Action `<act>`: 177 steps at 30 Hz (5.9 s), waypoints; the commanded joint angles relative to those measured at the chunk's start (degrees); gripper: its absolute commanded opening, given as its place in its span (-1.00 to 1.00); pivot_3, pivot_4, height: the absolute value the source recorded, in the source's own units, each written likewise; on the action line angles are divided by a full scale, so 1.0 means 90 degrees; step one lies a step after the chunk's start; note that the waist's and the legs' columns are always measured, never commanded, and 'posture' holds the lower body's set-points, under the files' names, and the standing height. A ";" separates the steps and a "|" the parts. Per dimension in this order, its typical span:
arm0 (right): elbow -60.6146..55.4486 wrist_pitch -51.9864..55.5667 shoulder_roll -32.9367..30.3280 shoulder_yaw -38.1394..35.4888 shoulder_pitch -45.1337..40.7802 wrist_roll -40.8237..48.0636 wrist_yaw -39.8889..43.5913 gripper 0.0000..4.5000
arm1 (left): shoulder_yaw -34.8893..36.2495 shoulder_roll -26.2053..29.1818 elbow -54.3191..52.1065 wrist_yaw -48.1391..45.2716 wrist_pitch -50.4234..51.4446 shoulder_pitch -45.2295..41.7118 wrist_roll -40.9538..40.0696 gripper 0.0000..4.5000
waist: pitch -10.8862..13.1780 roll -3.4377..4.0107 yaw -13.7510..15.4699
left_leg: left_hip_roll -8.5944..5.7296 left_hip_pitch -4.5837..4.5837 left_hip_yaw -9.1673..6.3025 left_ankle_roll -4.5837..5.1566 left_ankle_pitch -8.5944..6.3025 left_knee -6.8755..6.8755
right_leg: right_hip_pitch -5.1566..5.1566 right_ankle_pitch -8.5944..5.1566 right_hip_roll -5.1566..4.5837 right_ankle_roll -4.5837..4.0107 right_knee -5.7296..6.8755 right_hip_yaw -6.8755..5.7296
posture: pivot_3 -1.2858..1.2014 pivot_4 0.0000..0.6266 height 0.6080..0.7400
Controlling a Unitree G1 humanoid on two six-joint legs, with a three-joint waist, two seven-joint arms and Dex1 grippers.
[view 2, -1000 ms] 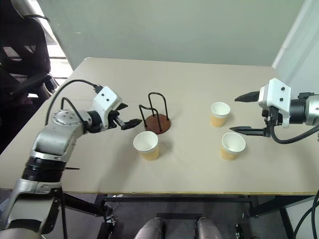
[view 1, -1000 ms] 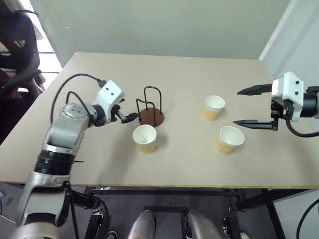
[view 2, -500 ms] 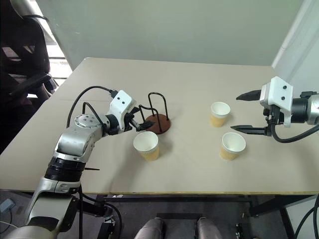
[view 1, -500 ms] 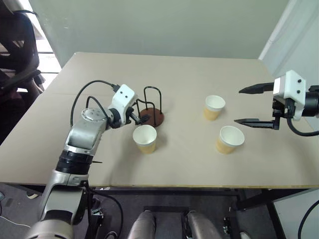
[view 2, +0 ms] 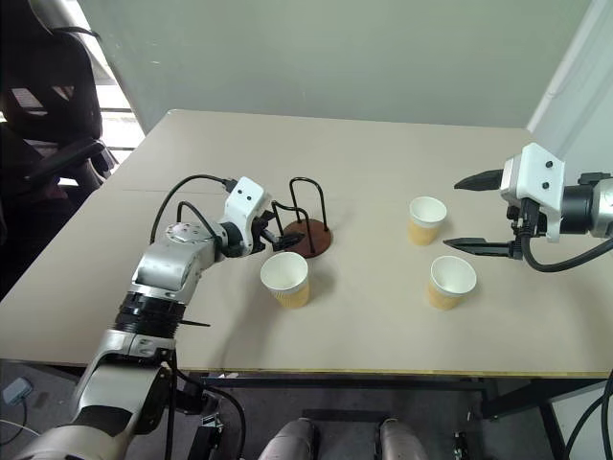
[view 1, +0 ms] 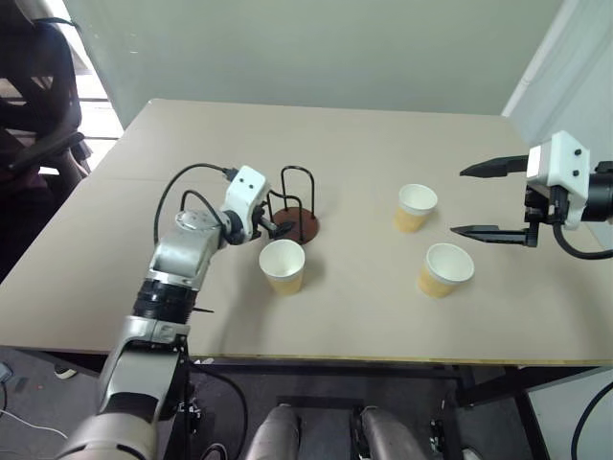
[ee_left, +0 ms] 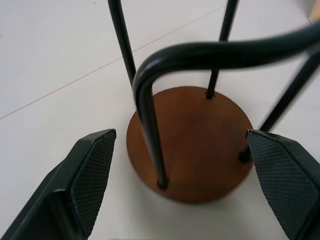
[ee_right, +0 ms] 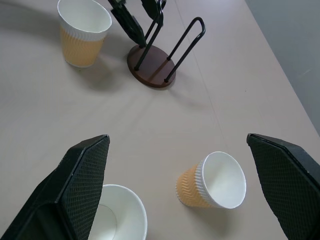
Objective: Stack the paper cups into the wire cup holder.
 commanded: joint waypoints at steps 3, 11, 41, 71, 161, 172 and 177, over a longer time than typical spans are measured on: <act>-0.0118 0.0008 -0.0150 -0.0188 -0.0104 0.0097 -0.0007 1.00 | 0.0020 -0.0181 0.0373 0.0043 -0.0395 -0.0363 0.0149 0.98 | 0.0000 0.0000 0.0000 | -0.0001 -0.0002 0.0000 0.0001 0.0000 0.0000 | 0.0000 0.0001 0.0000 0.0006 -0.0002 0.0000 | 0.03 -0.52 1.00; -0.0211 0.0074 -0.0195 -0.0259 -0.0004 0.0128 -0.0042 1.00 | 0.0048 -0.0225 0.0731 -0.0014 -0.0670 -0.0448 0.0273 0.12 | 0.0000 -0.0001 0.0000 | -0.0006 -0.0007 0.0004 0.0005 0.0002 0.0002 | 0.0001 0.0007 -0.0001 0.0020 -0.0012 0.0001 | 0.03 -0.52 1.00; -0.0384 0.0026 -0.0246 -0.0496 0.0326 0.0158 -0.0339 1.00 | -0.0232 -0.0135 -0.0932 -0.3191 -0.0627 -0.1437 -0.1191 -0.99 | 0.0000 0.0000 0.0033 | -0.0042 -0.0054 0.0014 0.0076 -0.0007 0.0006 | 0.0002 0.0078 -0.0053 0.0119 -0.0099 0.0002 | 0.03 -0.52 1.00; -0.2146 0.1339 -0.1162 -0.3462 0.2786 0.1920 0.1068 1.00 | -0.1985 0.0602 -0.1877 -0.5590 -0.0947 -0.0750 -0.1030 -0.99 | 0.0001 0.0004 0.0099 | -0.0056 -0.0105 0.0016 0.0104 -0.0034 0.0084 | -0.0002 0.0026 -0.0071 0.0102 -0.0098 0.0002 | 0.03 -0.52 1.00; -0.1354 -0.0542 -0.1288 -0.0159 0.2717 -0.0630 -0.0110 1.00 | 0.1014 0.3564 -0.3524 -0.6000 -0.0985 0.0283 -0.2394 0.98 | -0.0007 0.0031 -0.0054 | -0.0056 -0.0131 0.0028 0.0150 -0.0076 0.0092 | -0.0039 0.0026 -0.0083 0.0159 -0.0094 0.0011 | 0.03 -0.52 1.00; -0.0742 -0.0875 -0.0783 0.0813 0.1767 -0.1056 0.0103 1.00 | 0.2248 0.3981 -0.4812 -0.4864 -0.0066 0.2121 -0.3286 0.98 | -0.0007 0.0032 -0.0056 | -0.0055 -0.0108 0.0023 0.0143 -0.0065 0.0096 | -0.0034 0.0026 -0.0079 0.0083 -0.0072 0.0016 | 0.03 -0.52 1.00; -0.0488 -0.1074 -0.0603 0.1168 0.1533 -0.1307 0.0205 1.00 | 0.2421 0.4091 -0.4952 -0.4658 -0.0017 0.2340 -0.3391 0.98 | -0.0007 0.0032 -0.0074 | -0.0049 -0.0097 0.0023 0.0142 -0.0065 0.0087 | -0.0039 0.0021 -0.0071 0.0071 -0.0056 0.0019 | 0.03 -0.52 1.00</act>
